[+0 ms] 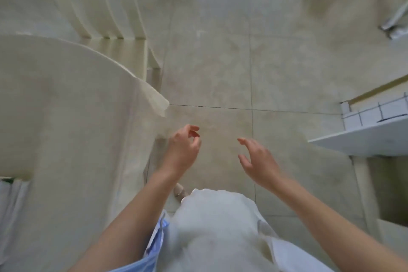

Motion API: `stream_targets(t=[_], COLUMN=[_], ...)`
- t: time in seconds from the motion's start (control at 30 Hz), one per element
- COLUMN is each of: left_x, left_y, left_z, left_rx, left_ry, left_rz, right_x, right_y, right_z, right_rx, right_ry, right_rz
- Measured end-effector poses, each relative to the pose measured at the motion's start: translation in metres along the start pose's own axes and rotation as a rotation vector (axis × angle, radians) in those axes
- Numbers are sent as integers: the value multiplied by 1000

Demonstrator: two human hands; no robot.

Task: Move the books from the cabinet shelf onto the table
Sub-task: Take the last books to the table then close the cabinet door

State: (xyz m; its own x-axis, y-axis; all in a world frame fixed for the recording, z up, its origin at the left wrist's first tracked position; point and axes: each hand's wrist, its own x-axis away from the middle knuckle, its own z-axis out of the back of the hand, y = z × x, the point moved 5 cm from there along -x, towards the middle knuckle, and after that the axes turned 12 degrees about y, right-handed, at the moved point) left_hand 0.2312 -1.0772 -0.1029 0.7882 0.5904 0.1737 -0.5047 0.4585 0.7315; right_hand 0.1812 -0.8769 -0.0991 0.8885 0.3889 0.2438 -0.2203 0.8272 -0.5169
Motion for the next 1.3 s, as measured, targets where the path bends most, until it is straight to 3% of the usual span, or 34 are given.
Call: stream_targets(t=[0.33,0.57,0.9,1.13,1.3], left_x=[86,155,201,230,244], left_y=[172,276,399,501,543], left_z=[-242,-362,-522,-630,-706], left_rx=[44,21,-82,-110,-163], left_ry=[-319,-568,-771,-892,-926], left_rz=[-192,-373,-572,-695,-685], right_x=[106,160,189,184,177], right_y=[241,357,532,627,699], right_z=[136,199,298,371,410], right_rx=[-137,-198,-207,-185,-134], right_ry=[316,490,679,641,612], right_rz=[-400,-620,-860,-957,-922])
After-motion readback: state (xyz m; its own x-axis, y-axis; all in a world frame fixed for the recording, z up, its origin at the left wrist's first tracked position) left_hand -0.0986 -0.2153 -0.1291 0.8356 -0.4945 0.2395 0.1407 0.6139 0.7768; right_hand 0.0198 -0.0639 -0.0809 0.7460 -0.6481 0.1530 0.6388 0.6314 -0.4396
